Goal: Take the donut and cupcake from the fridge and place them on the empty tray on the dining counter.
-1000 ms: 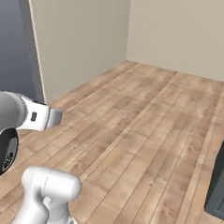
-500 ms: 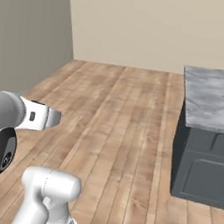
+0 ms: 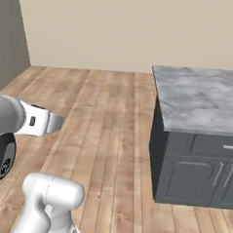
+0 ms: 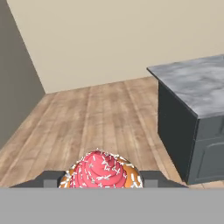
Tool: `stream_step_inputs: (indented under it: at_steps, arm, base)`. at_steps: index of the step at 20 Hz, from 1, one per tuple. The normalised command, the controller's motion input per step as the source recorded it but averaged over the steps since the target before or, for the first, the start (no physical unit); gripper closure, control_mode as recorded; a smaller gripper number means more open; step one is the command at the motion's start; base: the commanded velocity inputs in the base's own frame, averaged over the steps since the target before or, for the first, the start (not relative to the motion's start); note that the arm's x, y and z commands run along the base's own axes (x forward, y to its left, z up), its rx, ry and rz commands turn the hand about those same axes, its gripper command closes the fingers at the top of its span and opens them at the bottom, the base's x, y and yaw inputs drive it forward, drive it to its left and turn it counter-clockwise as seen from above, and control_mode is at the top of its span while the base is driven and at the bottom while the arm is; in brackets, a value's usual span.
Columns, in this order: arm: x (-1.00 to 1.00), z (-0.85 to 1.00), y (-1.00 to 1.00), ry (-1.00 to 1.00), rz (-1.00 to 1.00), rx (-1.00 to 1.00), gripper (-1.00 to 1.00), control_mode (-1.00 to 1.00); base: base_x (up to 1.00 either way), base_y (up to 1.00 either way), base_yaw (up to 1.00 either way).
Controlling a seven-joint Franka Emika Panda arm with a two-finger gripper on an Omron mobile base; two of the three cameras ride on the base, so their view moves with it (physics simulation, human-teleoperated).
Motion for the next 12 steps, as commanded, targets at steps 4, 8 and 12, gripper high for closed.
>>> stream_step_inputs:
  at_steps: [4,8,12]
  arm:
    - [0.00,0.00,0.00,0.00,0.00,0.00,1.00,1.00]
    - [0.00,0.00,0.00,0.00,0.00,0.00,1.00,1.00]
    - [0.00,0.00,0.00,0.00,0.00,0.00,1.00,1.00]
  base:
    - [0.72,0.10,-0.31]
    - [0.98,0.58,-0.22]
    - [1.00,0.79,-0.16]
